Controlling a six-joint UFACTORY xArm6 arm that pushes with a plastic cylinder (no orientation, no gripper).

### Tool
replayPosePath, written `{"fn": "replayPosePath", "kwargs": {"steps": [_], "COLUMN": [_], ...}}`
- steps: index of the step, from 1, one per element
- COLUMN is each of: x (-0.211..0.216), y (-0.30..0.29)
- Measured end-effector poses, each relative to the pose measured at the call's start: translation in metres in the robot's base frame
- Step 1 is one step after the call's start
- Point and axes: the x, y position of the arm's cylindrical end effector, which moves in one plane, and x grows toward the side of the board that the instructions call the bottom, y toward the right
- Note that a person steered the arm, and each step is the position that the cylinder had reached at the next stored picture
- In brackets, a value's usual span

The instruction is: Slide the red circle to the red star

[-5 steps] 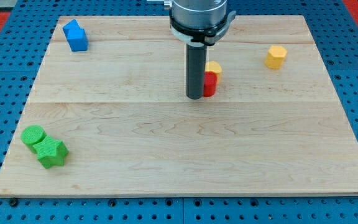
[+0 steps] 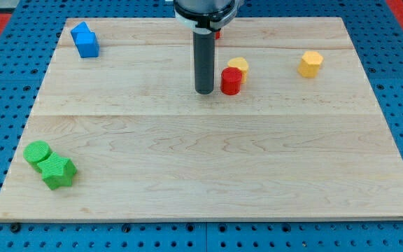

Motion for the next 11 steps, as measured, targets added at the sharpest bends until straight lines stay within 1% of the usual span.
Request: {"fn": "replayPosePath", "kwargs": {"steps": [1, 2, 3, 4, 5, 6, 7, 8, 9, 10, 11], "x": [0.049, 0.038, 0.000, -0.045, -0.015, -0.048, -0.095, -0.087, -0.071, -0.080, -0.109], "y": [0.003, 0.061, 0.063, 0.011, 0.007, -0.018, -0.002, 0.001, -0.032, -0.054, -0.027]}}
